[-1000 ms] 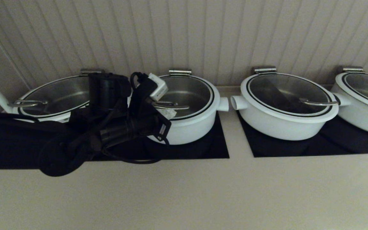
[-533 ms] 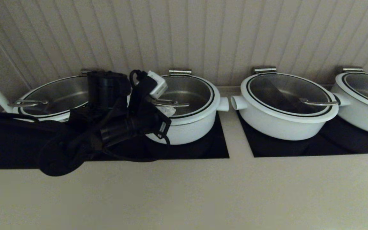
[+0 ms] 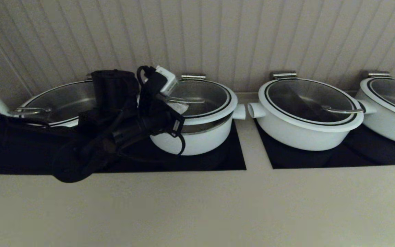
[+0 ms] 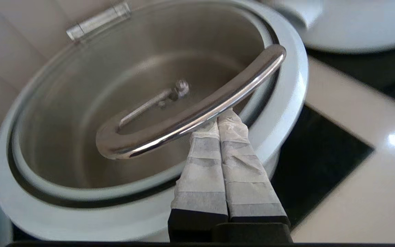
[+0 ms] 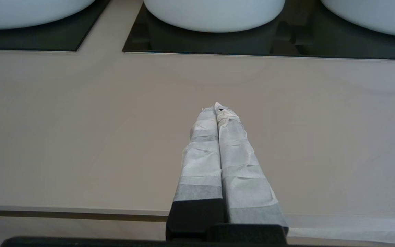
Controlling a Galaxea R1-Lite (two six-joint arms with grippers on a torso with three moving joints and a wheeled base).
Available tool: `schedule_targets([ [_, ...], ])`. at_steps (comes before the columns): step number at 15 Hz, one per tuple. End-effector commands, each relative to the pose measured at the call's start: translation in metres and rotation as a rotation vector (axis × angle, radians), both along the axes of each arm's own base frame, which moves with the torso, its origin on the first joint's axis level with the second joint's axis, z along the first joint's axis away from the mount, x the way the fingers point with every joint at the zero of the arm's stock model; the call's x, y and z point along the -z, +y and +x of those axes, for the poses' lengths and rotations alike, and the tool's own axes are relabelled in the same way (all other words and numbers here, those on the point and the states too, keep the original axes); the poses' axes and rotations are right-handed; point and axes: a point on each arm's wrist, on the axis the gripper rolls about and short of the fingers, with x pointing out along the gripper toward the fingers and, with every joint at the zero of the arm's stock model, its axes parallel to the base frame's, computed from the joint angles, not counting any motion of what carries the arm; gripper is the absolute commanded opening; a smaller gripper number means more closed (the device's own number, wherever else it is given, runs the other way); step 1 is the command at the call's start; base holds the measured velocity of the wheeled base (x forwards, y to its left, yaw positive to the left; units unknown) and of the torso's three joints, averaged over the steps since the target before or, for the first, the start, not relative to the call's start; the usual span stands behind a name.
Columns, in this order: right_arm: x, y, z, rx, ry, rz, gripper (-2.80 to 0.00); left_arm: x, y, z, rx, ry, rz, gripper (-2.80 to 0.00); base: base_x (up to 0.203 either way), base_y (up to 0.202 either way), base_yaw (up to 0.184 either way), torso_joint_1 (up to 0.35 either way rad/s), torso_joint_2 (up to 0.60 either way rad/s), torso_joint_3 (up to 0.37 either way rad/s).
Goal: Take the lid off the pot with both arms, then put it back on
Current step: Open the food pot lid a small opening with the left arm
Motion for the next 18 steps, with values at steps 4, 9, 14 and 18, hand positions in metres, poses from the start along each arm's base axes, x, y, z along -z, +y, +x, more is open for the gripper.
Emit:
schedule_targets([
  [4, 0.0, 0.0, 0.0, 0.0, -0.001, -0.001, -2.8, -0.023, -0.003, 0.006, 0.001, -0.069, -0.032, -2.8, 0.0, 0.0, 0.0, 0.0, 0.0, 0.0],
  [9, 0.0, 0.0, 0.0, 0.0, -0.001, -0.001, -2.8, -0.039, -0.001, 0.007, -0.004, -0.09, -0.043, -2.8, 0.0, 0.0, 0.0, 0.0, 0.0, 0.0],
  [14, 0.0, 0.0, 0.0, -0.002, -0.001, -0.001, -2.8, -0.05, 0.0, 0.005, -0.003, -0.094, -0.042, -2.8, 0.0, 0.0, 0.0, 0.0, 0.0, 0.0],
  [18, 0.0, 0.0, 0.0, 0.0, -0.001, -0.001, -2.8, -0.053, 0.001, 0.004, -0.003, -0.099, -0.047, -2.8, 0.0, 0.0, 0.0, 0.0, 0.0, 0.0],
])
